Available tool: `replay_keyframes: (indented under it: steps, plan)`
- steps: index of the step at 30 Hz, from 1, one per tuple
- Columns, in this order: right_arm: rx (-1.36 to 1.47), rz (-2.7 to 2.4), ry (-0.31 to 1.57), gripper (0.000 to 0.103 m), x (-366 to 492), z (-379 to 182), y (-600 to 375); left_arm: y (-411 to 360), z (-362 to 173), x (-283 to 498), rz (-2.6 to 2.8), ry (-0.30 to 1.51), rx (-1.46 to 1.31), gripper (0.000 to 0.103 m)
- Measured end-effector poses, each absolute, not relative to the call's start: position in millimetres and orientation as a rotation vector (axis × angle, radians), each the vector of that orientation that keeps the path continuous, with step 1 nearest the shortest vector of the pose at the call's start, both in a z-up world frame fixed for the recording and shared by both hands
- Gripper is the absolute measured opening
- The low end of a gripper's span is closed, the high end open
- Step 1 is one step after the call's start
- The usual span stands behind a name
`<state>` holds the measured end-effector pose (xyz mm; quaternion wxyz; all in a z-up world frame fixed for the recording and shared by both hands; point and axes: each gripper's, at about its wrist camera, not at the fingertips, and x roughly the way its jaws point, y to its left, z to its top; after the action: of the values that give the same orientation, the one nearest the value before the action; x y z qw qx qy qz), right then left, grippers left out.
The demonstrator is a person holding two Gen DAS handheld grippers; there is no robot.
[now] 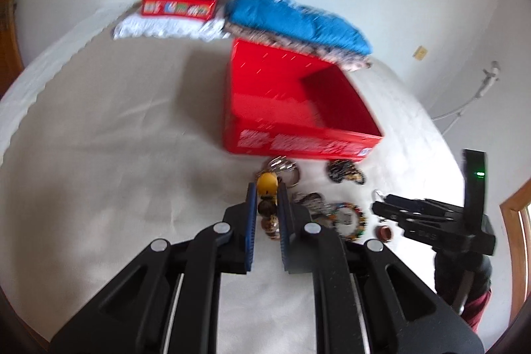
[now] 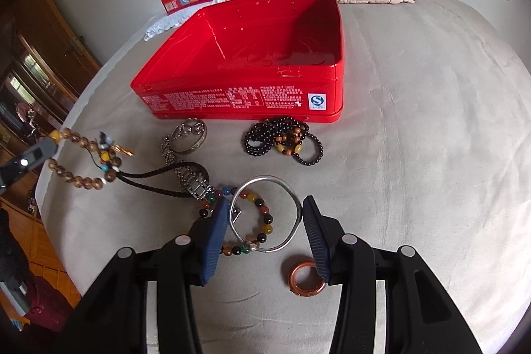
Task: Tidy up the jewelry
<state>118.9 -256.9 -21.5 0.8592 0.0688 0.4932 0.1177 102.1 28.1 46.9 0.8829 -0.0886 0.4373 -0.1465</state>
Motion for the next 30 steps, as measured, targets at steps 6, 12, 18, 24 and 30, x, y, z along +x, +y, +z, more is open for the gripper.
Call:
replay_keyframes:
  steps: [6,12,18,24,30]
  plan:
    - [0.139,0.231,1.059,0.046,124,-31,-258,62,38,111,-0.259,0.905,-0.277,0.010]
    - [0.137,0.225,1.064,0.046,128,-35,-255,71,53,101,-0.247,0.824,-0.243,0.010]
    - [0.079,0.204,1.085,0.047,131,-39,-244,81,23,116,-0.222,0.913,-0.287,0.010]
    - [0.064,0.285,1.006,0.049,132,-16,-218,82,21,109,-0.242,0.899,-0.276,0.010]
    - [0.000,0.424,1.085,0.044,148,-29,-161,96,2,114,-0.184,0.944,-0.291,0.010]
